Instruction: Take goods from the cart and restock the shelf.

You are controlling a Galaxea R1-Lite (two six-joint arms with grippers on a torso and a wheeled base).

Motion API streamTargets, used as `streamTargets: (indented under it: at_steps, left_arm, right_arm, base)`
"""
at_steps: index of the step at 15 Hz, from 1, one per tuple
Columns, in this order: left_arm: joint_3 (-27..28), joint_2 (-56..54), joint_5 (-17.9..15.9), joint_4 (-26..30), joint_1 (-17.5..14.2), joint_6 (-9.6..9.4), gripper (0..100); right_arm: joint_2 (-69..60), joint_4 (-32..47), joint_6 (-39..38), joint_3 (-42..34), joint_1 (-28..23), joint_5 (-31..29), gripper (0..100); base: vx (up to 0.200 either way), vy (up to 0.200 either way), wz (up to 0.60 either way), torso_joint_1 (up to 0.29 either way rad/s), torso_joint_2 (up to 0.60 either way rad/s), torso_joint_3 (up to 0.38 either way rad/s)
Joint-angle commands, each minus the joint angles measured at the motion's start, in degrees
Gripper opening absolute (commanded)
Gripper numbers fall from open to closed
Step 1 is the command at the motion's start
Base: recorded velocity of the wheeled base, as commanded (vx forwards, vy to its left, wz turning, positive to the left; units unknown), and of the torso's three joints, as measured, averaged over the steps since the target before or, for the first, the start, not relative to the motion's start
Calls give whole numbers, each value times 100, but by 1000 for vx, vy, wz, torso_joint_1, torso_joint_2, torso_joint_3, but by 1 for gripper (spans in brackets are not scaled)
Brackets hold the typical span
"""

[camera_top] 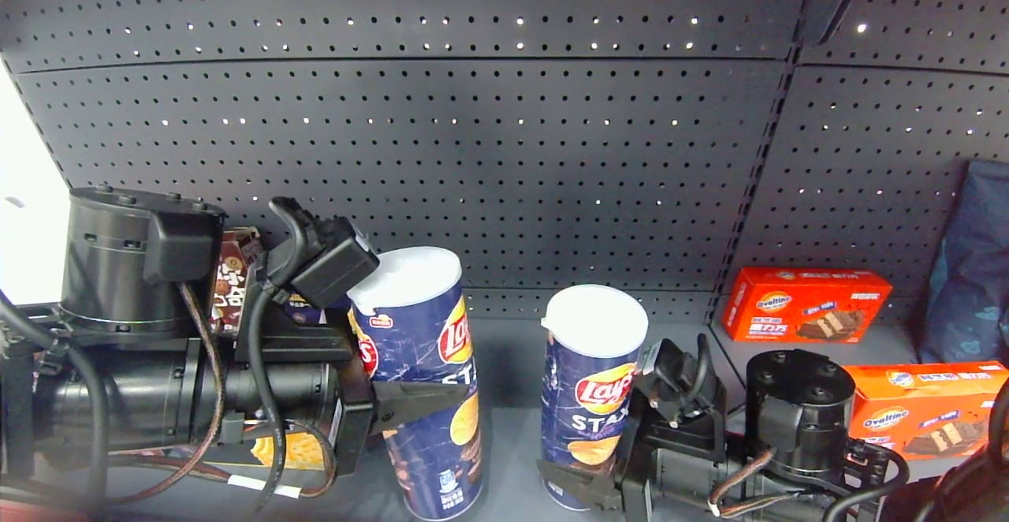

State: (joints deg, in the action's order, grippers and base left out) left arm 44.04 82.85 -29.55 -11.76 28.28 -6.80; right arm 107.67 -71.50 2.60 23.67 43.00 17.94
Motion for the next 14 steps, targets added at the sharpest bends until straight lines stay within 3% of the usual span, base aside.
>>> streamTargets:
  at_steps: [1,5,7,11,14]
  left_arm:
    - [-1,12,2,-1,2,3,0]
    - [-10,3,2,7,2,3,0]
    - [-19,-5,2,7,-7,3,0]
    - [-124,-23,2,-1,2,3,0]
    - [-107,-14,2,-160,2,3,0]
  right_arm:
    - [-35,4,-5,-30,-2,-54,100]
    - [-730,-13,4,-574,7,-63,100]
    - [-1916,-13,13,-1339,-142,-37,100]
    - [-3753,31,13,-2350,-1364,7,100]
    - [-4439,136,22,-2367,-2067,-1,100]
  base:
    - [0,0,0,0,0,0]
    - [0,0,0,0,0,0]
    - [0,0,0,0,0,0]
    - [0,0,0,0,0,0]
    - [0,0,0,0,0,0]
